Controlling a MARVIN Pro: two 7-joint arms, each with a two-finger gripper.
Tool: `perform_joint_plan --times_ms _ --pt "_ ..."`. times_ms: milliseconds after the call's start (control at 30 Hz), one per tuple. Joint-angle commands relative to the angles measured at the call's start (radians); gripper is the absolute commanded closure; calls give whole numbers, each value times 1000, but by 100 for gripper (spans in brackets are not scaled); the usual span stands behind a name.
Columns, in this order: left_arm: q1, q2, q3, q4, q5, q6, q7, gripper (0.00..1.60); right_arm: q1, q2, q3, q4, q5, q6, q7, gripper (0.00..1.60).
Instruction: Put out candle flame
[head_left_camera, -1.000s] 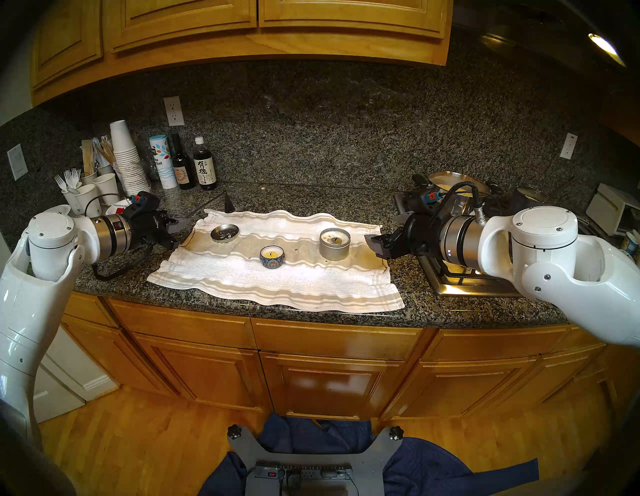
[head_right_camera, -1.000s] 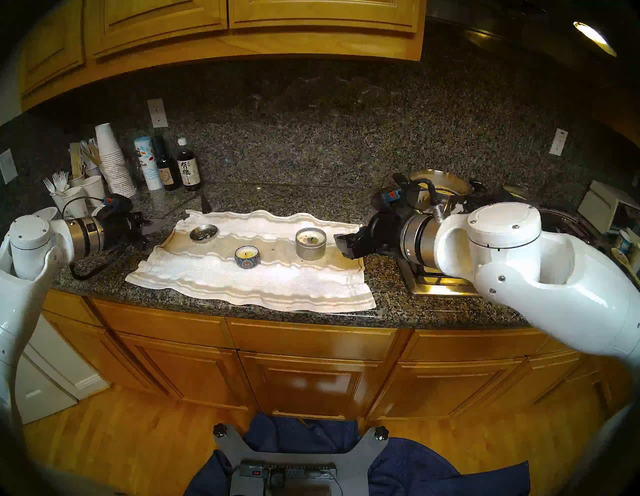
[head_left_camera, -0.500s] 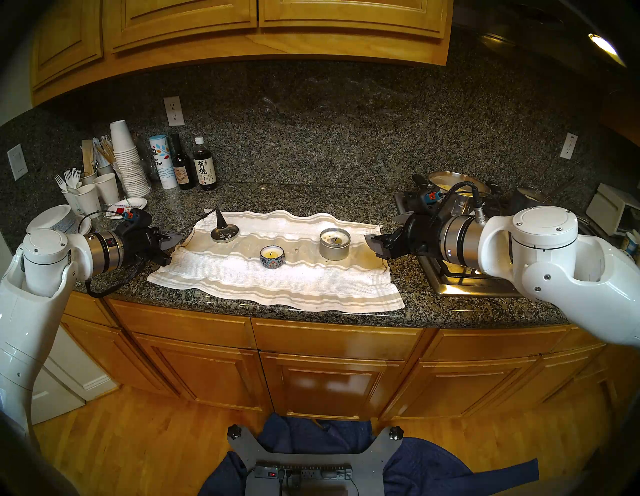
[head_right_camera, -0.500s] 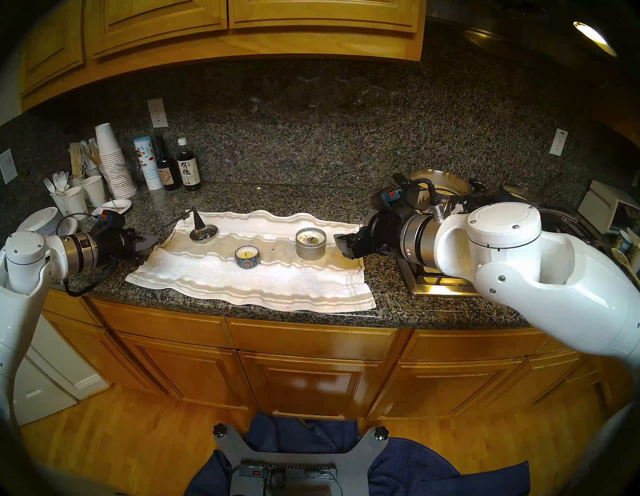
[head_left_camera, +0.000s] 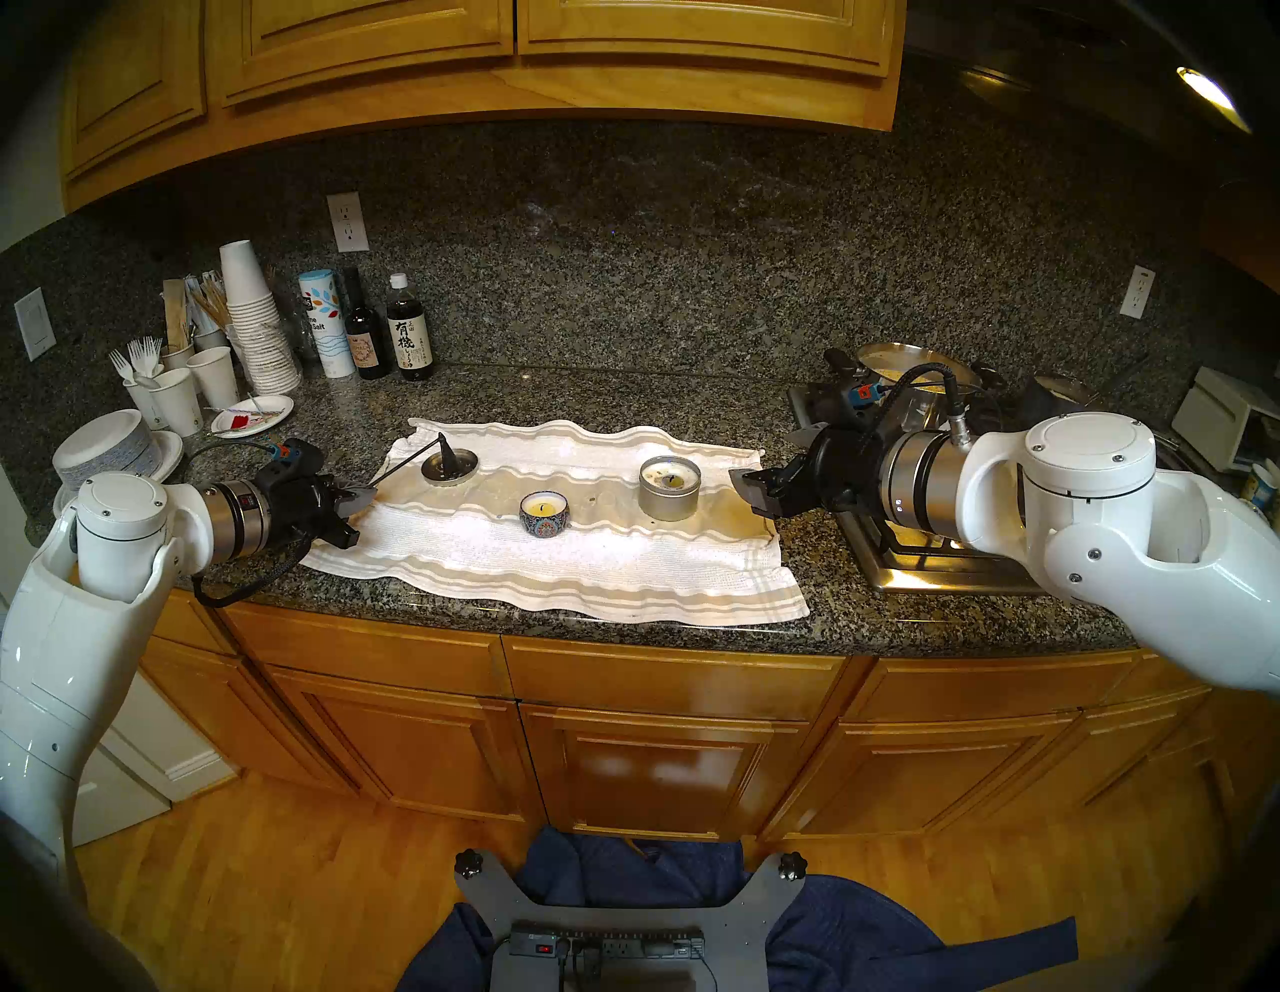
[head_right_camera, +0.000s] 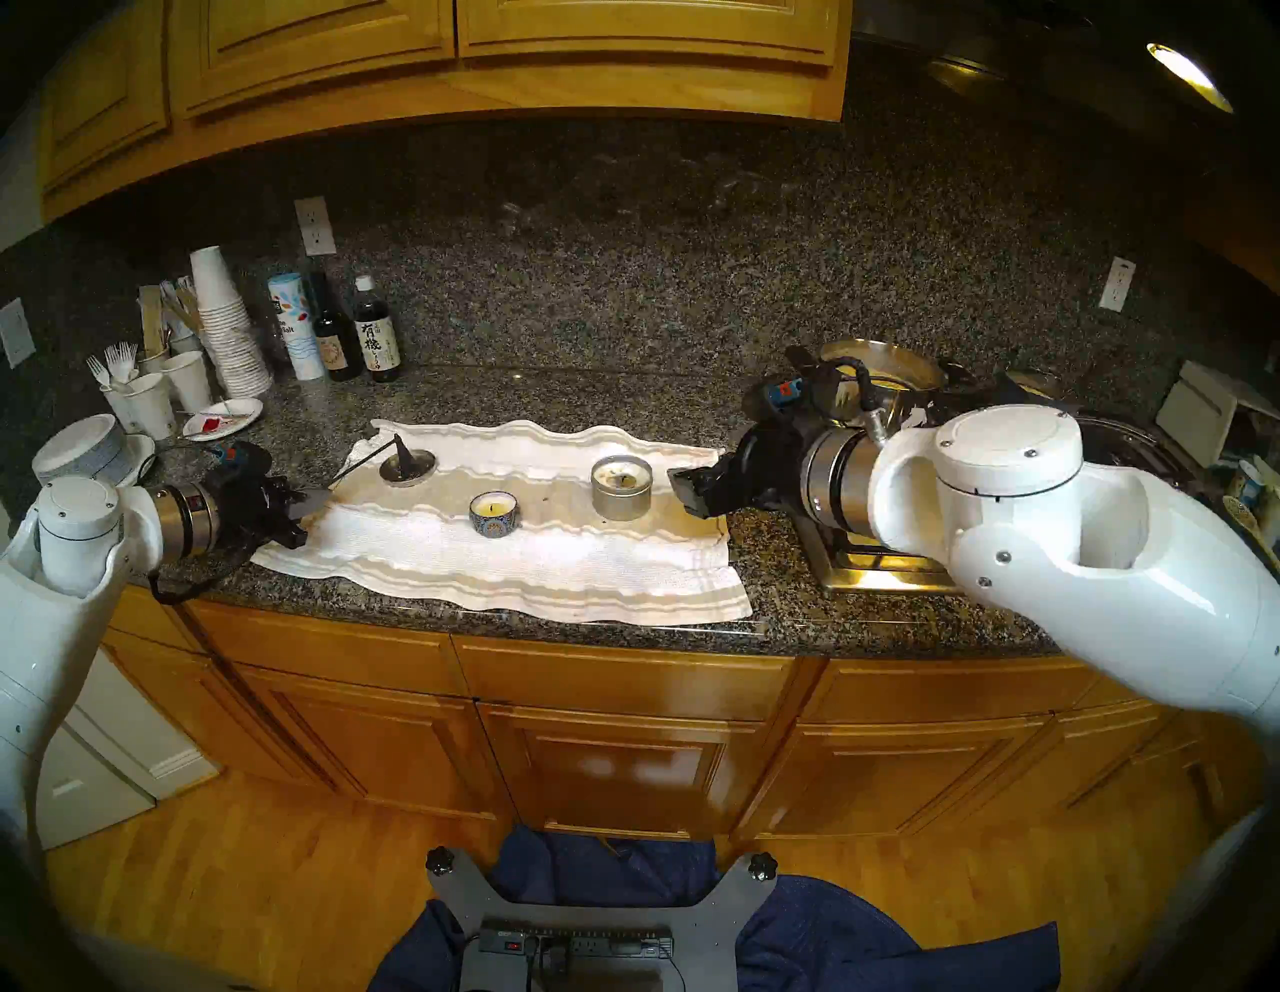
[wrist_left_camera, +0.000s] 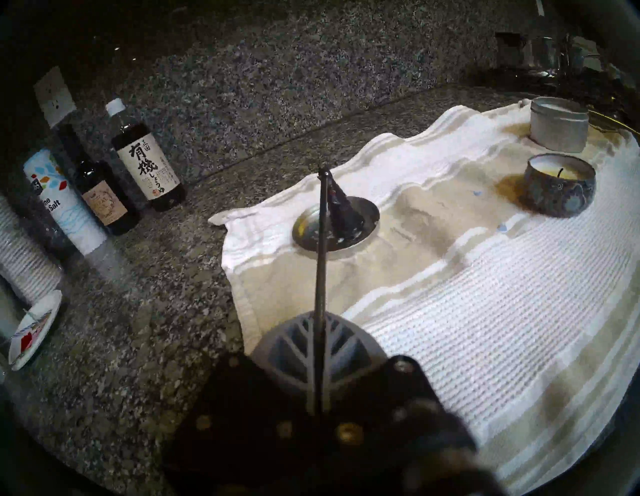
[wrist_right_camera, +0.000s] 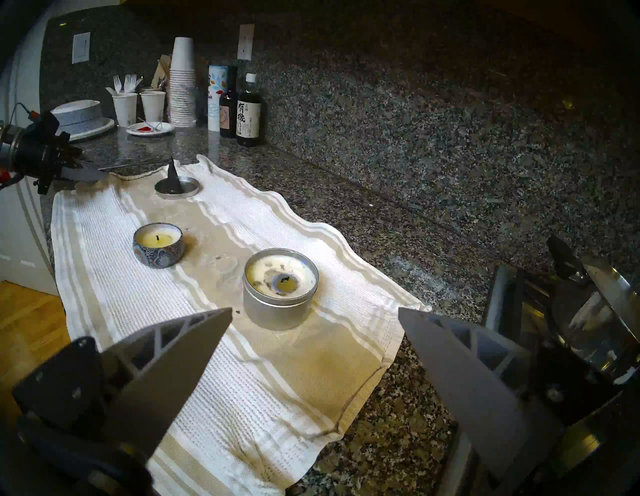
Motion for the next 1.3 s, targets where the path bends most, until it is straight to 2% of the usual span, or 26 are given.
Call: perform_joint_plan --times_ms 0,867,1133,1200,1233,1267 --pt "-66 14 -18 -11 -1 -23 10 160 25 1 25 -1 -1 -8 1 0" --pt "-75 45 26 -6 14 -33 5 160 25 1 25 -1 -1 -8 2 0" --pt "-60 62 26 -21 41 -41 8 160 25 1 25 -1 -1 -8 2 0" --pt "-58 62 24 -22 42 -41 7 159 25 1 25 -1 -1 -8 2 0" --pt "-57 63 23 -23 45 -43 6 148 25 1 25 -1 -1 -8 2 0" --pt "-56 64 22 -24 46 -43 5 146 25 1 25 -1 -1 -8 2 0"
